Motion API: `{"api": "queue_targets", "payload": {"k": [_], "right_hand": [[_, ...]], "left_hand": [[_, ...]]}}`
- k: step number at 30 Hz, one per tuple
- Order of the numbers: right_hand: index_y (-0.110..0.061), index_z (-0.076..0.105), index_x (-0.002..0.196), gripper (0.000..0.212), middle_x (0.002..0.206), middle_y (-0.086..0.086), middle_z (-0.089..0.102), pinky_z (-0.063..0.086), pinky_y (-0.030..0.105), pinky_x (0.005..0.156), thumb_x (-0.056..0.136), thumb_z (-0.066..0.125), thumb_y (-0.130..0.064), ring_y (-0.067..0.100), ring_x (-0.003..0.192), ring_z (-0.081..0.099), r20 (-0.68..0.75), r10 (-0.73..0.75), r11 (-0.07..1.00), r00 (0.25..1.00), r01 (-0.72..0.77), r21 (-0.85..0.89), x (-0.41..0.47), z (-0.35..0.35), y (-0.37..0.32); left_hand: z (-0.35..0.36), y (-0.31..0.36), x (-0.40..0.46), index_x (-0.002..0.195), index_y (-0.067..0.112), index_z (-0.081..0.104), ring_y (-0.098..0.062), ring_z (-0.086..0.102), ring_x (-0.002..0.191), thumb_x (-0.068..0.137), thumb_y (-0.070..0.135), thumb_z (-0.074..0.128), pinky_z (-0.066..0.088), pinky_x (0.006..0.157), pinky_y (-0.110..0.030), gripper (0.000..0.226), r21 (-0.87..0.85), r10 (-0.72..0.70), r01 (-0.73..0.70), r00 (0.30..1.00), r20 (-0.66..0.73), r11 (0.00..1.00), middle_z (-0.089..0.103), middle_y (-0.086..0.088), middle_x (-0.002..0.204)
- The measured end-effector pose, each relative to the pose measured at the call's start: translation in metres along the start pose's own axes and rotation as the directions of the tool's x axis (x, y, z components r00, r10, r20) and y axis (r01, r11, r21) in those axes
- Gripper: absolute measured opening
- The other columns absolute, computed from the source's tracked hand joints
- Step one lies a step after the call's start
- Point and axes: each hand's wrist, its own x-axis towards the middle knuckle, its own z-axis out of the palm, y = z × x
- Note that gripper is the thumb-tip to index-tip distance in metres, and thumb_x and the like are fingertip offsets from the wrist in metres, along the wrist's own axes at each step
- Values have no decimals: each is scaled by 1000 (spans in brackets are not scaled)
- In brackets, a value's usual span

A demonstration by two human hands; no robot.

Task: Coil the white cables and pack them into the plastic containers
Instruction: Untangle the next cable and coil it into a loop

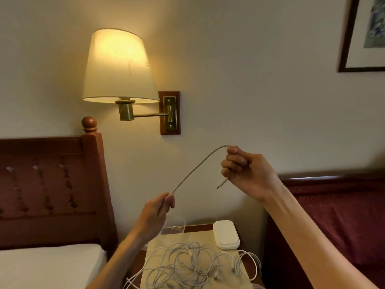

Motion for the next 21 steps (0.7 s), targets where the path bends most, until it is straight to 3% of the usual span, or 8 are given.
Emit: {"api": "queue_targets", "payload": {"k": [3,5,8,12,16,18,21], "right_hand": [[-9,57,87,18,65,-3,47,38,21,58,95,41,-12,9,58,41,20,3,995,1000,-1,-98,4,-2,0],[-5,60,97,20,77,3,59,49,23,62,98,40,-10,12,67,53,33,23,980,999,-16,-196,8,-3,3],[0,63,109,28,92,11,70,55,29,75,102,38,-11,19,82,67,5,56,907,998,-49,-419,12,-5,9],[2,65,110,33,97,16,73,56,32,79,104,36,-12,26,89,70,10,95,784,995,-69,-616,11,-1,26],[1,69,101,32,87,15,72,55,27,70,102,39,-9,24,79,68,39,91,692,995,-35,-721,9,5,36],[1,70,93,33,79,15,69,53,28,66,100,38,-6,23,71,64,77,92,662,993,-3,-750,8,7,40],[-3,70,89,38,67,12,64,50,27,61,99,33,-3,19,57,57,101,92,705,991,7,-709,3,9,46]], "left_hand": [[11,11,-15,92,28,51,-10,39,55,100,43,40,35,53,-31,20,-38,-127,131,987,100,991,45,3,62],[11,30,-14,83,26,48,-10,43,58,103,38,38,39,58,-38,25,124,-105,80,970,217,989,50,1,65],[3,79,-7,70,11,49,-17,41,56,96,35,38,41,64,-51,37,261,-110,-23,868,484,965,50,-7,62],[-18,142,6,65,0,44,-17,31,50,100,31,43,38,58,-41,46,128,31,-141,782,623,982,40,-20,60],[-30,152,20,72,11,57,-13,42,49,102,31,45,33,52,-24,38,108,154,-247,833,532,963,51,-3,57],[-32,145,27,78,17,61,-8,49,49,101,31,46,34,52,-16,31,156,254,-331,891,375,931,53,12,57],[-31,132,33,80,34,51,-7,54,49,101,33,45,38,49,-18,22,269,369,-402,914,166,875,53,16,57]]}}
